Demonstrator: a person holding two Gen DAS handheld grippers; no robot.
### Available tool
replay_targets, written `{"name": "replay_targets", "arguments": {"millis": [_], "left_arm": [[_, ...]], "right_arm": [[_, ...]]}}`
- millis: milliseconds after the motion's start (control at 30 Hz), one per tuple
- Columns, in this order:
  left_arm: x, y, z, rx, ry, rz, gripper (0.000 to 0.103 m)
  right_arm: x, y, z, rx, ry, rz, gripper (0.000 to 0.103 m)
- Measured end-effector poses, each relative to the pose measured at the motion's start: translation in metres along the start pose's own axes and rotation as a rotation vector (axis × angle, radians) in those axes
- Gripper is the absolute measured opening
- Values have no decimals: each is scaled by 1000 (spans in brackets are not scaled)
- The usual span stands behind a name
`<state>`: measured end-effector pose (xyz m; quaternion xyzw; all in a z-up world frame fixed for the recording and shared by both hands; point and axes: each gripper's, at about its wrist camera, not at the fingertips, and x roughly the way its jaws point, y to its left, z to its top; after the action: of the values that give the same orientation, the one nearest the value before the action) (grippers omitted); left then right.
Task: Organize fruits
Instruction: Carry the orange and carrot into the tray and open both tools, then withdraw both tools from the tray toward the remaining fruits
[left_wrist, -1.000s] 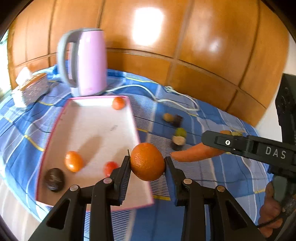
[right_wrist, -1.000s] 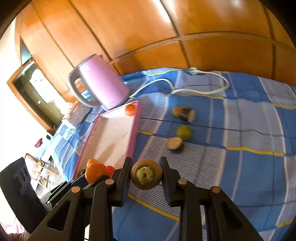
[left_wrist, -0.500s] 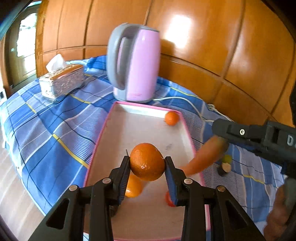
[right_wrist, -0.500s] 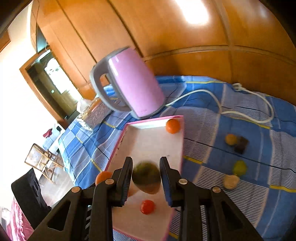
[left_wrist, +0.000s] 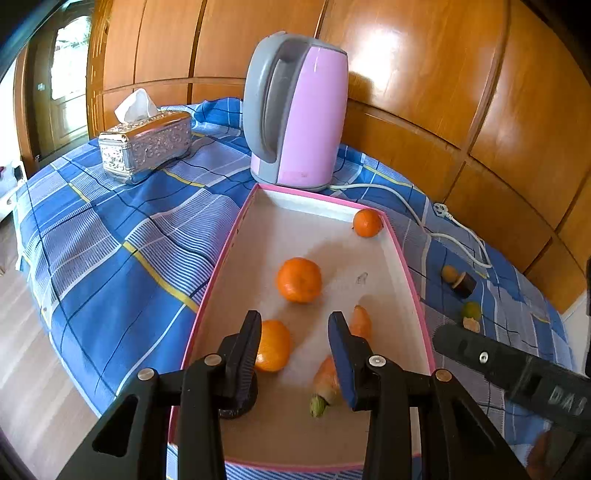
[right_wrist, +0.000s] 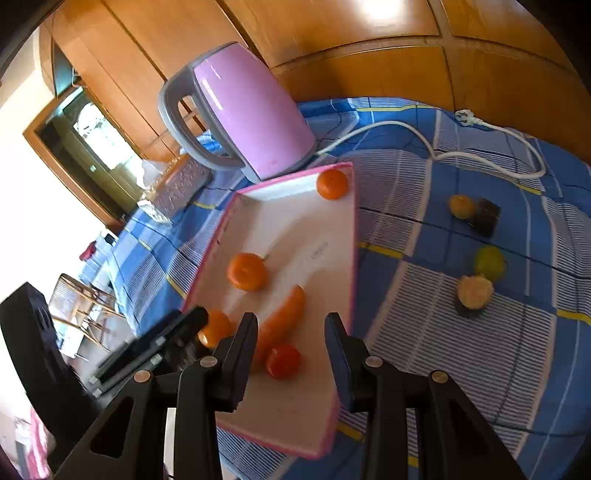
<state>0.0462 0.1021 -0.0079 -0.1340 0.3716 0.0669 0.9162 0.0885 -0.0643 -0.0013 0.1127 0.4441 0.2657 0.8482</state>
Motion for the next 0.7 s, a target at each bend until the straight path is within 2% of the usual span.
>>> {"name": "replay_targets", "arguments": {"millis": [100, 233, 267, 700], "left_arm": [[-3, -4, -4, 13, 3, 1, 38], [-9, -10, -9, 33, 3, 0, 38], [-10, -12, -10, 37, 3, -1, 38], [-19, -34, -23, 102, 11, -26, 38]], "right_arm": [[-5, 2, -9, -30, -5, -46, 38], [-12, 5, -21, -77, -27, -118, 57], [-14, 5, -23, -85, -32, -126, 59], [-36, 6, -43, -141, -102, -200, 60]]}}
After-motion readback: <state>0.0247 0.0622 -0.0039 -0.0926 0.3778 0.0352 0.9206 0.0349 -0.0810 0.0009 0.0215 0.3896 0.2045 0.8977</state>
